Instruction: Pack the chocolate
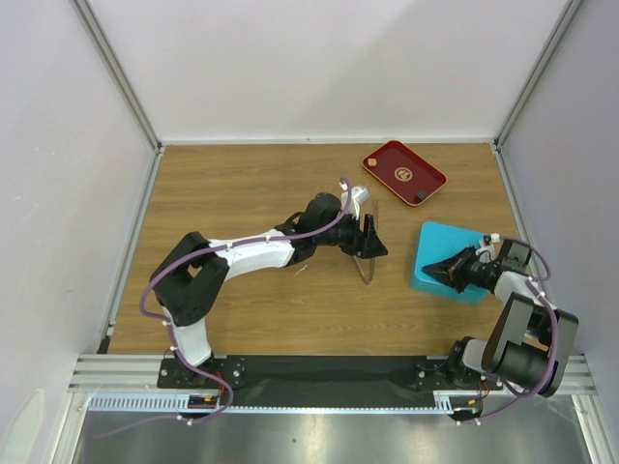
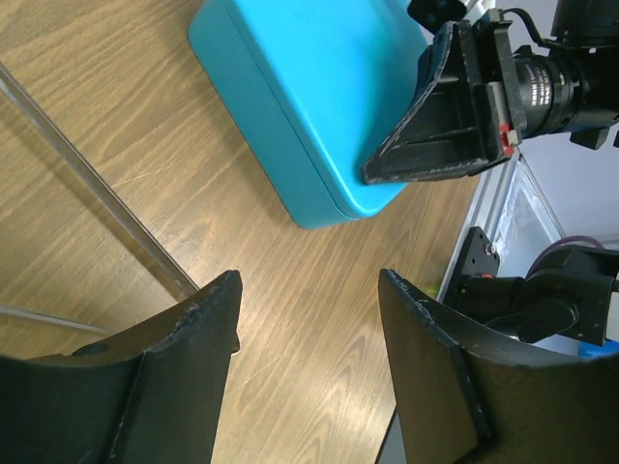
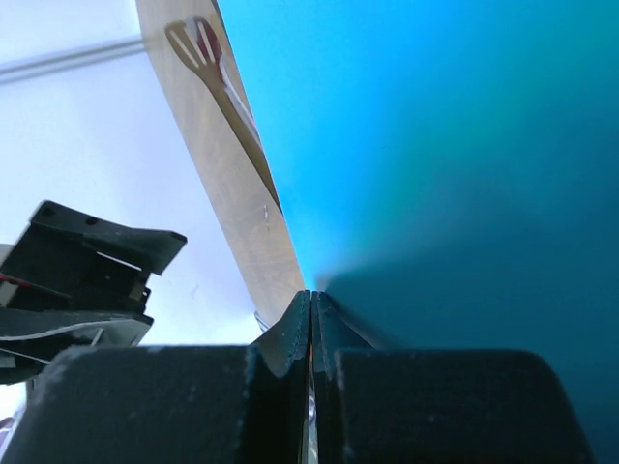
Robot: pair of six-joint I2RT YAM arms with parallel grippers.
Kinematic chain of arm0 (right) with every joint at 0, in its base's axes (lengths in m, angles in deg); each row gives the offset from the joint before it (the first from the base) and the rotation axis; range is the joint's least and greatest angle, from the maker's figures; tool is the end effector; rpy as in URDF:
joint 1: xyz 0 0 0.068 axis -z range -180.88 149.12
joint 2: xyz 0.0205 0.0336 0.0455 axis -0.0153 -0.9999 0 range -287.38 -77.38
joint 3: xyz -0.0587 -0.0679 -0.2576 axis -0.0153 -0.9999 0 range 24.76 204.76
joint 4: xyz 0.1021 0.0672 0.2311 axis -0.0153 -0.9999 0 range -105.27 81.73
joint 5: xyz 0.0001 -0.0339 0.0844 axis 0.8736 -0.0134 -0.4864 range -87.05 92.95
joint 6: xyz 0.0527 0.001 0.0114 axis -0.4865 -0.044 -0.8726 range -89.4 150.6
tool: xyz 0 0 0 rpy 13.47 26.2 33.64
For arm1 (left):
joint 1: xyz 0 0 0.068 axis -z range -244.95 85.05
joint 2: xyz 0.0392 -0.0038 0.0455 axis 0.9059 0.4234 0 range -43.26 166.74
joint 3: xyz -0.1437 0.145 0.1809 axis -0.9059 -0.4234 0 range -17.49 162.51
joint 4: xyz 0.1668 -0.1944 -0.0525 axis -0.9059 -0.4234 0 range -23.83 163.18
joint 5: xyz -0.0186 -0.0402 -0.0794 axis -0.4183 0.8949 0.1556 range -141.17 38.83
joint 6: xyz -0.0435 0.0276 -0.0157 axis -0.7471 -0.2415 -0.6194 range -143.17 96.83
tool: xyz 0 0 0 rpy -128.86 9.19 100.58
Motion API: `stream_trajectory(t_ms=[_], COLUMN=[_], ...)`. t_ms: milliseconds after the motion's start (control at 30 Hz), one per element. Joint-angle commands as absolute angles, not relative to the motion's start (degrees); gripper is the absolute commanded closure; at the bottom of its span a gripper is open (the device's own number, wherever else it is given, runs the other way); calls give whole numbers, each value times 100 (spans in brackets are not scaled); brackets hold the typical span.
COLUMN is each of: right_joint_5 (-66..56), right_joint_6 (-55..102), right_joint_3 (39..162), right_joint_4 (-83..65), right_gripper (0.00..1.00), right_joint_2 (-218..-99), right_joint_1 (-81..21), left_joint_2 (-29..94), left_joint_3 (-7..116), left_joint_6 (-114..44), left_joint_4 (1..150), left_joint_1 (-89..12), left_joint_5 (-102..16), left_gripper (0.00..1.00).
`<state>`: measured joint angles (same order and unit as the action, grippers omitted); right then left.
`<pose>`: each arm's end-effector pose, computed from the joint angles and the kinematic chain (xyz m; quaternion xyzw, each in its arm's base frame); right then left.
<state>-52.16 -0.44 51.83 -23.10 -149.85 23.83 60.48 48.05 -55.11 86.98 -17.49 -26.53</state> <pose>0.1958 -0.0580 0.1509 0.2956 0.8130 0.4589 0.2027 0.2658 -0.3116 0.2217 0.2254 0.7981 -0.4761 0.2926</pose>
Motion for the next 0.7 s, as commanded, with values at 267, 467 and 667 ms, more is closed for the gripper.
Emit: stream_trajectory(t_ms=[267,467,667], right_joint_5=[-5374,-5338,-5216], right_joint_6=[-235,-1033,-1448], right_joint_3=[5621,5333,4973], right_joint_4=[-2084,-375,701], right_gripper=[100,100,100], right_joint_2=[-14559,-14532,-15032], right_joint_1=[2784,3287,3313], left_joint_2=[5623,5482,5403], left_joint_3=[4755,4693,4658], left_joint_6=[-5587,-5534,-5463], left_joint_4=[9058,8927,8829], left_joint_1=[-1749,-1714,-1696], left_joint_5=[-2542,-2560,-2656], left_gripper=[35,35,35])
